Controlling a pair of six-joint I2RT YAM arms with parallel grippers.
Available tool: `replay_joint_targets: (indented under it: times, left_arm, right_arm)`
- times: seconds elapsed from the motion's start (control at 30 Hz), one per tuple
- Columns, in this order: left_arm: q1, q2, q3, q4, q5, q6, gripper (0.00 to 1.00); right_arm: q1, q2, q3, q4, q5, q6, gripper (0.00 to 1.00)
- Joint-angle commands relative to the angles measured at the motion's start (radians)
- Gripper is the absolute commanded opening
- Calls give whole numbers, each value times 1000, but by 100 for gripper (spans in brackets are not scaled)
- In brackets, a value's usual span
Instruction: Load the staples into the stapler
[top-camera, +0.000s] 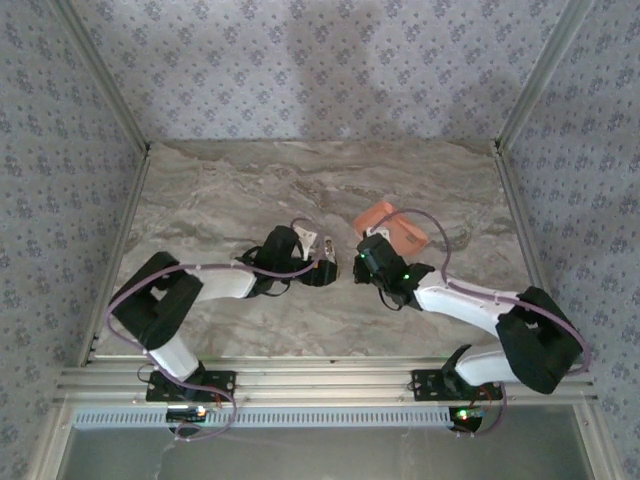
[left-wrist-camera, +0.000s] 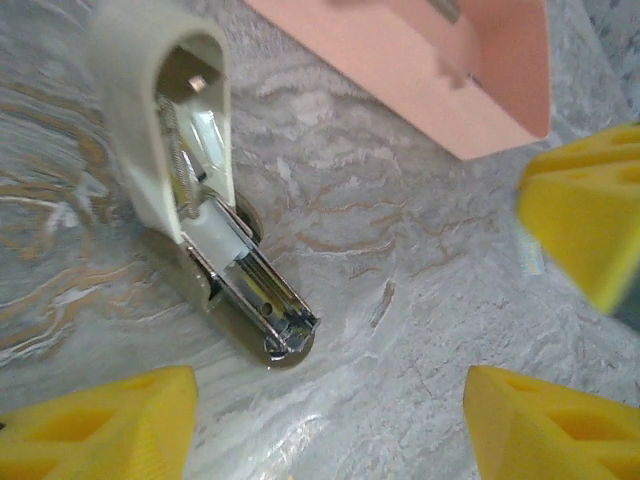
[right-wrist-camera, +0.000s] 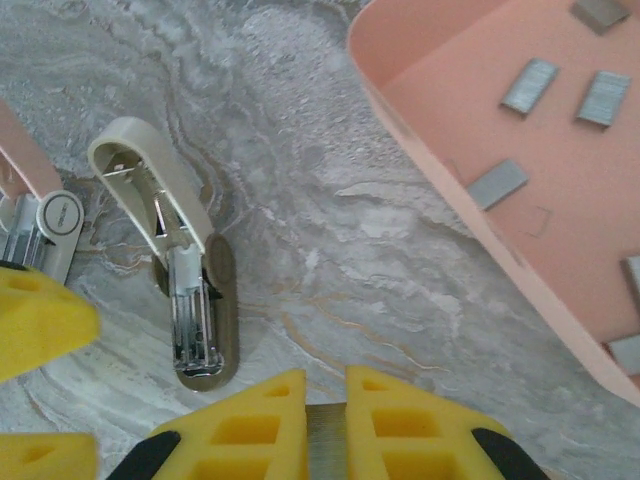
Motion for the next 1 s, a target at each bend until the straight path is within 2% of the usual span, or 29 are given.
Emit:
replay_joint_targets:
  times: [0.0,0.17,0.37,0.63,0.97]
  left_arm:
    - [8,-106,-58,21,-100,-1,73]
    - [17,-236,-144,4,-251,2,77]
    - [40,-351,-229,-17,-359,-8,80]
    - [67,-420,-280,-38,-392,-8,81]
    - [79,-430,-285,-40,-391,-4,81]
  right_arm:
    - [23,50,60,32,-18,-23,13]
    - [47,125,112,57,-27,-32,13]
    - [63,214,168,63,-38,-40,13]
    - [70,287,216,65,-52,-45,13]
    - [75,330,230,65,-32,-45,13]
